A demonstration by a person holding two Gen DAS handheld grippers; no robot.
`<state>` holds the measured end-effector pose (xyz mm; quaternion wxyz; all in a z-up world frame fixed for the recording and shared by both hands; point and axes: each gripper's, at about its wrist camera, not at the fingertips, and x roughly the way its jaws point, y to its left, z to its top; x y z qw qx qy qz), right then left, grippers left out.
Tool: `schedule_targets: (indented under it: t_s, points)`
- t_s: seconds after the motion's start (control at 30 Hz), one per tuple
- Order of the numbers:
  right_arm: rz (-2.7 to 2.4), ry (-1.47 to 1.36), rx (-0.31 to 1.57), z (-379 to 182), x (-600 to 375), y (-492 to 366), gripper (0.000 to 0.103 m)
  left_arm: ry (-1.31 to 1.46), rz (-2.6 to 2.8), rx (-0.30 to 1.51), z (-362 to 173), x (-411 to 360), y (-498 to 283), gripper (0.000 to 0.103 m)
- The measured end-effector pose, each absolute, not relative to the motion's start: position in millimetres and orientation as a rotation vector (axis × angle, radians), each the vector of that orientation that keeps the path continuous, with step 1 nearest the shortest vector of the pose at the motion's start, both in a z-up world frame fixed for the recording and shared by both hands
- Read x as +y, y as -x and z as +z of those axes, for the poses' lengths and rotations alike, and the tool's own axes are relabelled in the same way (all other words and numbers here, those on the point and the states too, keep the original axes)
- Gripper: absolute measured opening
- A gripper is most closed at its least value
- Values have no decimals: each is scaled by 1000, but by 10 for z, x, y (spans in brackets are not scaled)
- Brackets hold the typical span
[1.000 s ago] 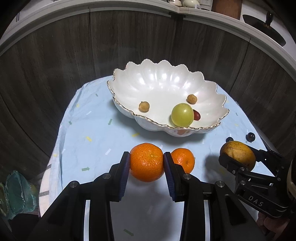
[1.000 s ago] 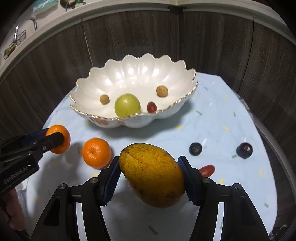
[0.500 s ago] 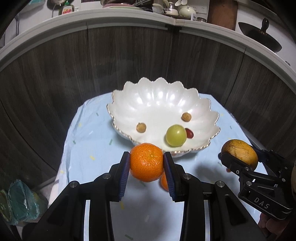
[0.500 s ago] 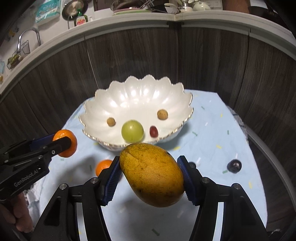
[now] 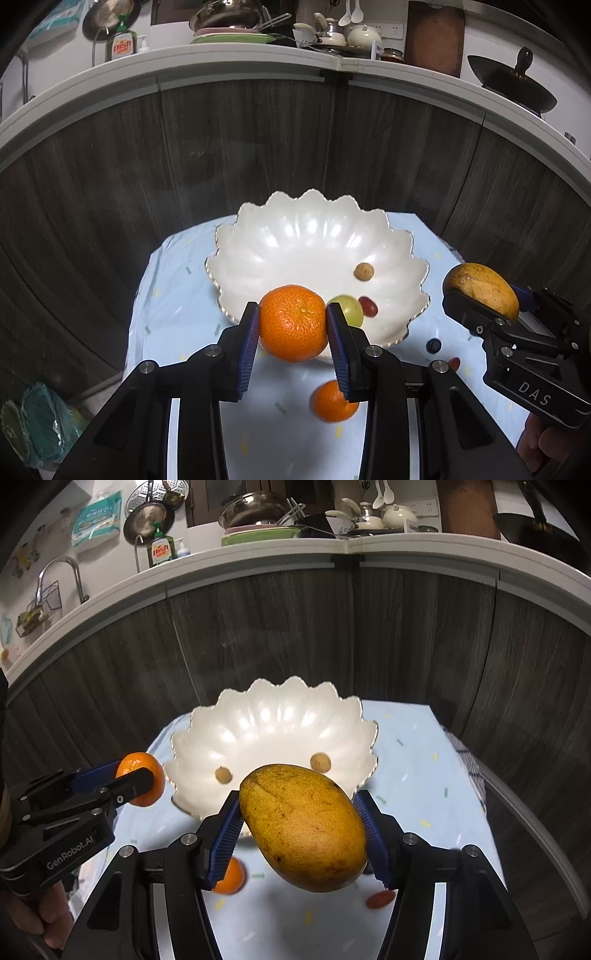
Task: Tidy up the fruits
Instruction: 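Carry the orange and mango over the bowl and open both tools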
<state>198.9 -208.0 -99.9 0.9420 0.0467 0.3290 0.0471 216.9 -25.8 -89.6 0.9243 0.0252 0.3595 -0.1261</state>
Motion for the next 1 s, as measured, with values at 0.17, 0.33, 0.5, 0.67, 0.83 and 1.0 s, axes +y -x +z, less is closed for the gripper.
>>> schedule_targets:
  t_s: [0.17,0.33,0.5,0.67,0.83,1.0]
  points:
    - [92,-91,653,-919,-2113,-2092,61,-56,-265,726,-837,-291,-2298,36]
    - [87,-91,642,-861,-2140,-2230,61,-60,-272,722,-804,-321,-2433,36]
    - [81,-97,642,-853,-2168,-2358,61,-63,-268,723,-821,-318,-2537,36]
    - [73,-103,652,-889,-2193,-2516,61,-65,-265,736,-884,-322,-2668,36]
    - [65,-103,669,-974,-2217,-2683,61,-65,-262,751,-968,-325,-2823,36]
    - [53,-98,686,-1062,-2238,-2861,61,-71,-257,766,-1065,-341,-2987,36]
